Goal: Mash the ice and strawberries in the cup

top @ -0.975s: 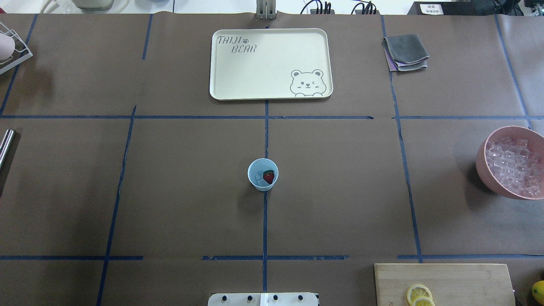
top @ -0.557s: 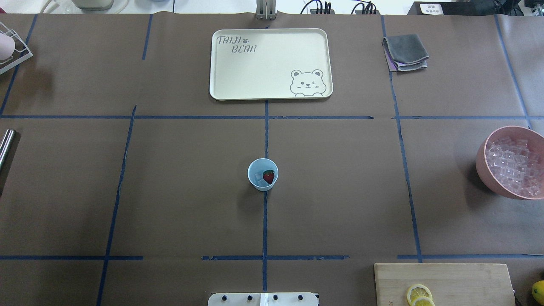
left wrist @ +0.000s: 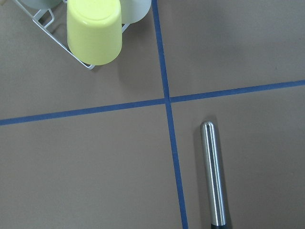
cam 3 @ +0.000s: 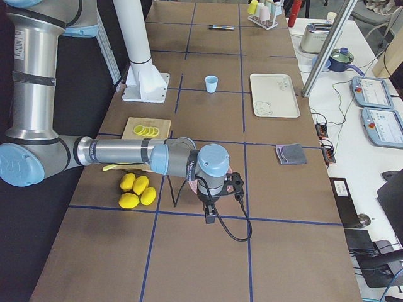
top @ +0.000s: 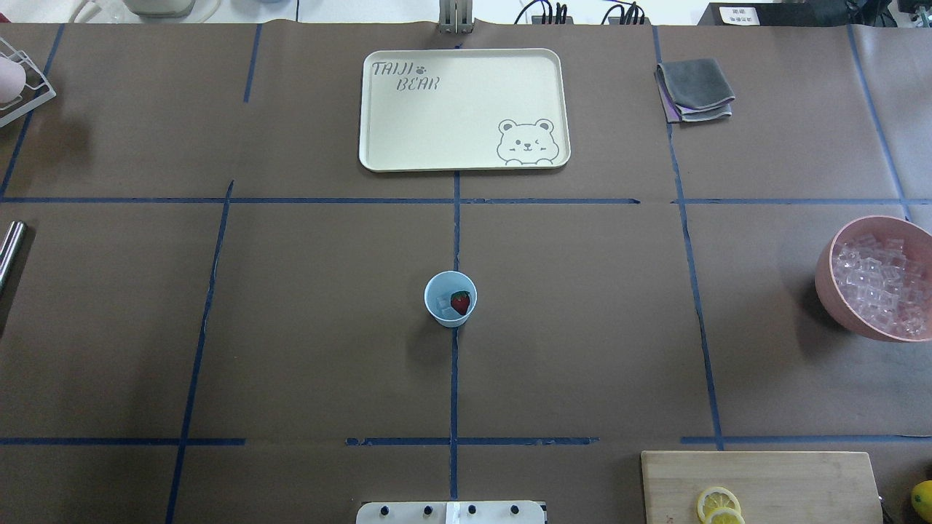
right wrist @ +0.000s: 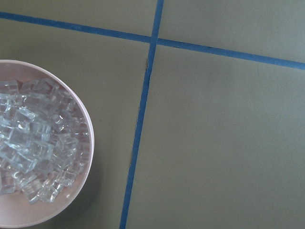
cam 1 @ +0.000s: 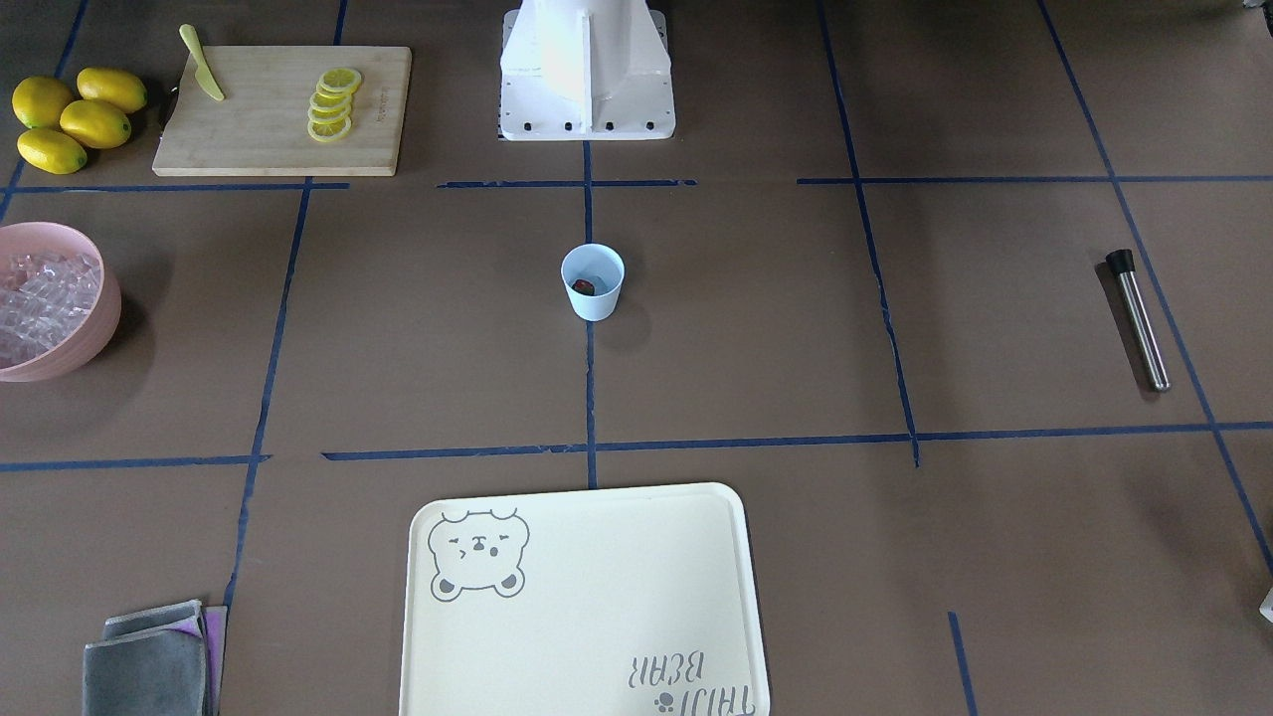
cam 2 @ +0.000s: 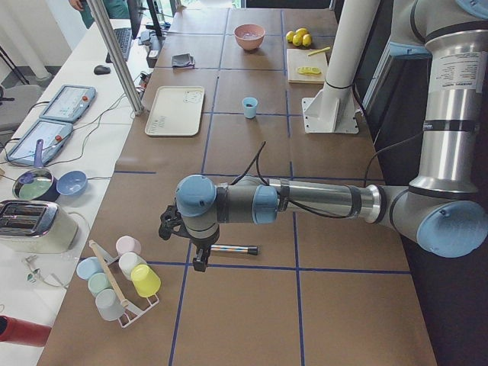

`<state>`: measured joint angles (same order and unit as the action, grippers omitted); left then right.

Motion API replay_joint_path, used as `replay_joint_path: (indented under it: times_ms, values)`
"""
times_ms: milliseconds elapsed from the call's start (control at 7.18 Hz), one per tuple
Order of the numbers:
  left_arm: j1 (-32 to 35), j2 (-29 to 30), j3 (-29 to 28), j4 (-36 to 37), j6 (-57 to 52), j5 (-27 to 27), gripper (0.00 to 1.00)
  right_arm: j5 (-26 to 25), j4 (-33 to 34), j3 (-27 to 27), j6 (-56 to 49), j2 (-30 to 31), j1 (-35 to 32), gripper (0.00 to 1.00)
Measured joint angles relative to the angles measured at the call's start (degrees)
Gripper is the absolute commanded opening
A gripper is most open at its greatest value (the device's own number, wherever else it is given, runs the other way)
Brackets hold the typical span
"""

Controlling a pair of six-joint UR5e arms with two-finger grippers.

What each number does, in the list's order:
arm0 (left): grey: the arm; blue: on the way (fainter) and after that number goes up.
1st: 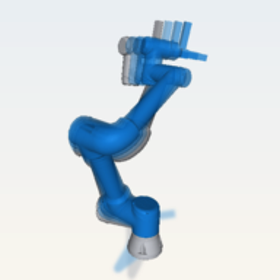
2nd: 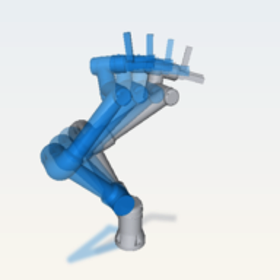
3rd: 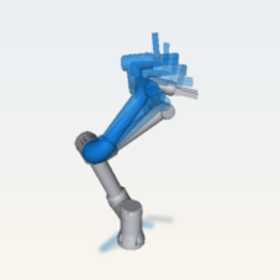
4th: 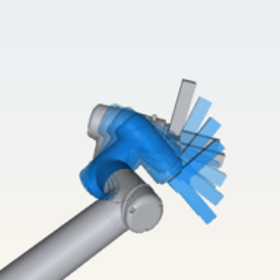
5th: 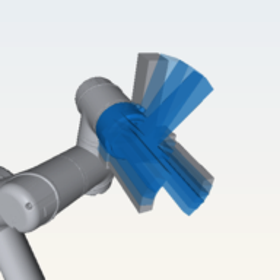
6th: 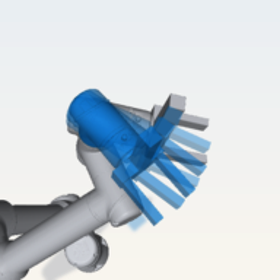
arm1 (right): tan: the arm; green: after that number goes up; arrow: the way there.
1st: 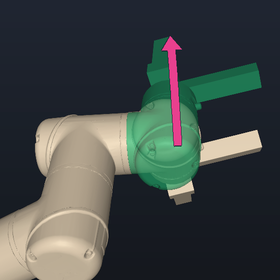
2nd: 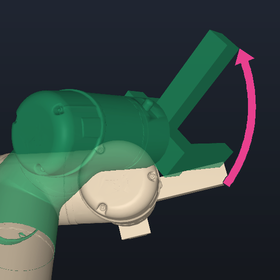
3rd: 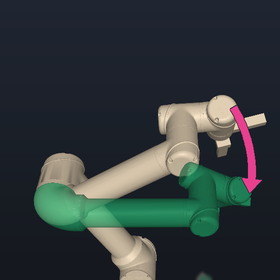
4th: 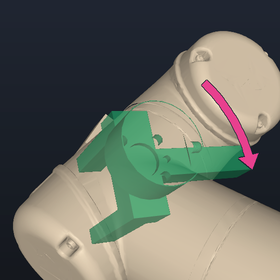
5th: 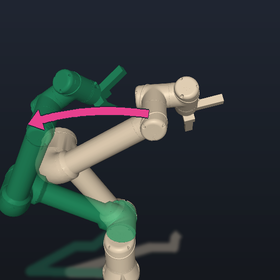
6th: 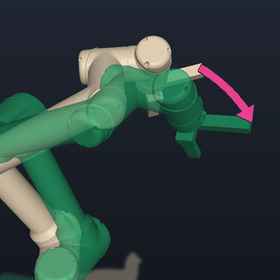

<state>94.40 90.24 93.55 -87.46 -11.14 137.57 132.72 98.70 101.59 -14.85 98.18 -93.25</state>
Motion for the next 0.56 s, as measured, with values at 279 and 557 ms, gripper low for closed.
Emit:
replay_joint_path:
  times_ms: [279,557]
  values:
    - [-0.1,-0.3,-0.6,-0.9,-0.1,-2.1,1.00,0.0,0.0,-0.1,0.1,0.0,0.0,1.00]
    - [-0.2,-0.4,-0.5,-0.9,0.0,-3.6,1.00,0.0,0.0,-0.2,0.1,0.0,0.0,1.00]
